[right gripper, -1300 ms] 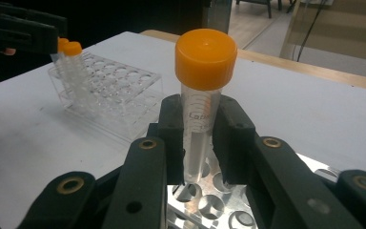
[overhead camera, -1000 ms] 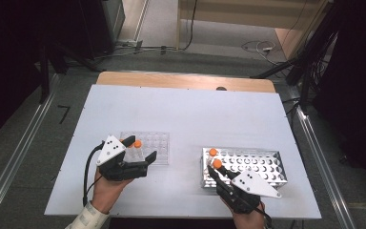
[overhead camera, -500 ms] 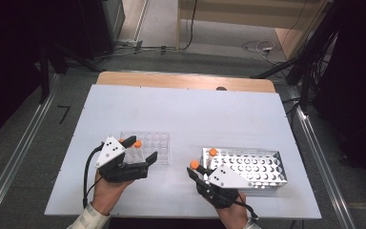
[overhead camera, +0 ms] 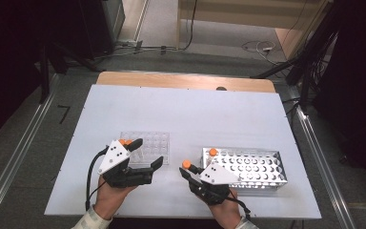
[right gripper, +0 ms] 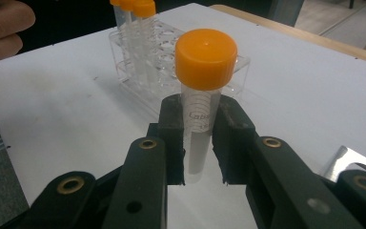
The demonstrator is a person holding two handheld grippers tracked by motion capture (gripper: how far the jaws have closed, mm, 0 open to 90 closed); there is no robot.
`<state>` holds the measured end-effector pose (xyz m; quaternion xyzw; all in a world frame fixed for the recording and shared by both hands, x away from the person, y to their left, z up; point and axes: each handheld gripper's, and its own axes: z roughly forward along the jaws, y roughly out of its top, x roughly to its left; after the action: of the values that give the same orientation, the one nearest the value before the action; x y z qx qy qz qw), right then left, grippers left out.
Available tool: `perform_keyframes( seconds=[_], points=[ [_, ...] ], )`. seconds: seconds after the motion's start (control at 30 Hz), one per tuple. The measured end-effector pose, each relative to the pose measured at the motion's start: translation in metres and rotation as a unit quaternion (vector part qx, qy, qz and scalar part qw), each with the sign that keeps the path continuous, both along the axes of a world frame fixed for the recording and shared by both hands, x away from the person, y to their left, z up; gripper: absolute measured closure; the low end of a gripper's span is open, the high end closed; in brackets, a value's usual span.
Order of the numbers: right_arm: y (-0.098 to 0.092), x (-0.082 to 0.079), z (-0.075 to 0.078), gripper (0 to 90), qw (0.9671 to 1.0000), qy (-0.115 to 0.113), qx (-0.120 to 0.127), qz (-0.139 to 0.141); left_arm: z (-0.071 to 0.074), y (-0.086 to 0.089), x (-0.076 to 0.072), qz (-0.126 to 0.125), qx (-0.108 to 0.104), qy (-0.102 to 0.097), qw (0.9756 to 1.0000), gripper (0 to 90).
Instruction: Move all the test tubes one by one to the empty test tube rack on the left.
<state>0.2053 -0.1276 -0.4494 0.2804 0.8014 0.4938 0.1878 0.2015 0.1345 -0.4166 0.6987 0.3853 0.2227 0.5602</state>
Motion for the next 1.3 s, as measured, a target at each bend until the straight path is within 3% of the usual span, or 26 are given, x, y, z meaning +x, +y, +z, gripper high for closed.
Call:
perform_keyframes(
  seconds=[0.23, 0.57, 0.67, 0.9, 1.3],
  points=[
    [0.006, 0.001, -0.001, 72.5, 1.0, 0.0, -0.001, 0.005, -0.003, -0.007, -0.002, -0.015, 0.007, 0.005, 0.9999, 15.4],
    [0.017, 0.001, -0.006, 72.5, 0.9997, 0.005, -0.01, 0.02, -0.01, -0.032, -0.01, -0.064, 0.019, 0.004, 0.9978, 22.3],
    [0.021, -0.001, -0.007, 72.5, 0.9995, 0.006, -0.014, 0.027, -0.012, -0.037, -0.013, -0.073, 0.023, -0.003, 0.9971, 29.7],
    [0.023, -0.002, -0.007, 72.5, 0.9994, 0.008, -0.013, 0.031, -0.016, -0.043, -0.014, -0.09, 0.028, 0.005, 0.9955, 45.5],
    [0.024, -0.002, -0.007, 72.4, 0.9993, 0.01, -0.014, 0.032, -0.02, -0.047, -0.012, -0.088, 0.035, 0.0, 0.9955, 68.5]
  ],
)
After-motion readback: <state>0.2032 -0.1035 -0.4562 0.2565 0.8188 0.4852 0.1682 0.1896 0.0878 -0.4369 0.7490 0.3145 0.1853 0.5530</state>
